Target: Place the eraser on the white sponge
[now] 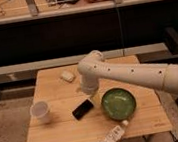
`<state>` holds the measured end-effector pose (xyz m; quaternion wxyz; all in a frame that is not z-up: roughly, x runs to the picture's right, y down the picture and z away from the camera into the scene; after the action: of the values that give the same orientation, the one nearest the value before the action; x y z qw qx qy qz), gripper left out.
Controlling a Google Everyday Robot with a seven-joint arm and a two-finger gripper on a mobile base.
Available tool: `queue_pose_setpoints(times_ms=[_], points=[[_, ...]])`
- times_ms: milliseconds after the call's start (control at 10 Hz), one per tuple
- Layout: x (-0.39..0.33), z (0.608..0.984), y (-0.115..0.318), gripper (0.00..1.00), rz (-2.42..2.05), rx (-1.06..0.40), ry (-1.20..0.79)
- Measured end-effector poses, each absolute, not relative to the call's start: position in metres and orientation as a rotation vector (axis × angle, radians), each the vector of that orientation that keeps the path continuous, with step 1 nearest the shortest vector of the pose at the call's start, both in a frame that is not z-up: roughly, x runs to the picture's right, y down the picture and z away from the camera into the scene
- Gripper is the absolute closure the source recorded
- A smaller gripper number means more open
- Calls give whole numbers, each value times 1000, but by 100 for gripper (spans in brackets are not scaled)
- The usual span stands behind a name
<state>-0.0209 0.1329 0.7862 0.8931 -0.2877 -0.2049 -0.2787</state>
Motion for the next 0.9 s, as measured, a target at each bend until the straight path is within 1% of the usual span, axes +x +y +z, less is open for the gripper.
queue_pose_setpoints(times_ms=[200,500,700,900], points=[[-19,800,157,20,-539,-579,-455],[-15,821,181,20,-441,-580,-505],[-17,835,188,20,-393,-587,-543],[-24,852,183,20,-389,-591,-592]])
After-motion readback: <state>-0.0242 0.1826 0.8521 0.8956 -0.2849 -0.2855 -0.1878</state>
